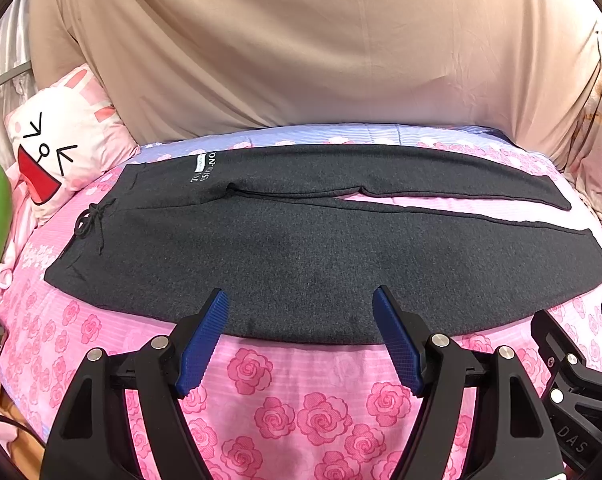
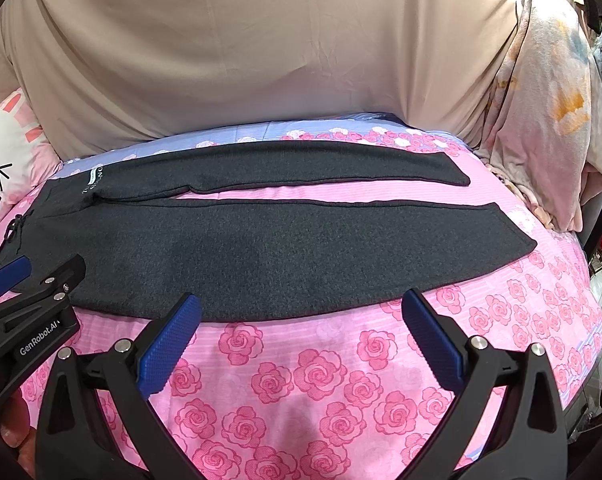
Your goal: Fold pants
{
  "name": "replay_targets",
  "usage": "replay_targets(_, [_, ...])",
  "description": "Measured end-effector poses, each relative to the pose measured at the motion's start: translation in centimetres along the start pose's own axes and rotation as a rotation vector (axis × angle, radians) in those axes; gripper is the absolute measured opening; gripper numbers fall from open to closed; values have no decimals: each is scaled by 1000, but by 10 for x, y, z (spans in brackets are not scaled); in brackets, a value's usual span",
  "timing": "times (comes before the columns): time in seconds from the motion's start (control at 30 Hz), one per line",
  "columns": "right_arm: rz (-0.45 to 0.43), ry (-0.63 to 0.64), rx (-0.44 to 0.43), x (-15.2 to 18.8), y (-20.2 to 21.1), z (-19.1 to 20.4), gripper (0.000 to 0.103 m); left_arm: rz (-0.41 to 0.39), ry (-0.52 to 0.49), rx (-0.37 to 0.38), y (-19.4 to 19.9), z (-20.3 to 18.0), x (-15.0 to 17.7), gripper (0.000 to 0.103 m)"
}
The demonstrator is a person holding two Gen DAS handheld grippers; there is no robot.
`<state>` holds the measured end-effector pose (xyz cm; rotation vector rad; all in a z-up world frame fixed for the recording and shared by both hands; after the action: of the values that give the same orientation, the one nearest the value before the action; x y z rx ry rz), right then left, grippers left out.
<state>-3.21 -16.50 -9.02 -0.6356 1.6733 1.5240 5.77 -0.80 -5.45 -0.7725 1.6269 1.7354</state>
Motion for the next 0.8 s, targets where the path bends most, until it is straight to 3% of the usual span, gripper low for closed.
replay_targets(0.8, [7, -3, -12, 1, -4, -1, 98, 0, 7, -1, 1, 3, -2, 72])
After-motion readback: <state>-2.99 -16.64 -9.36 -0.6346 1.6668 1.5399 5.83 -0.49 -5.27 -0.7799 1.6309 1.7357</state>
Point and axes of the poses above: each gripper's, at about its wrist camera, not at the fingertips, and y roughly against the way its jaws point, z to its left, x to its underside, the point moved 9 cm from there along -y, roughly the way its jaws point, and after that the axes turned 2 degrees about -z, right-handed, at the moved point
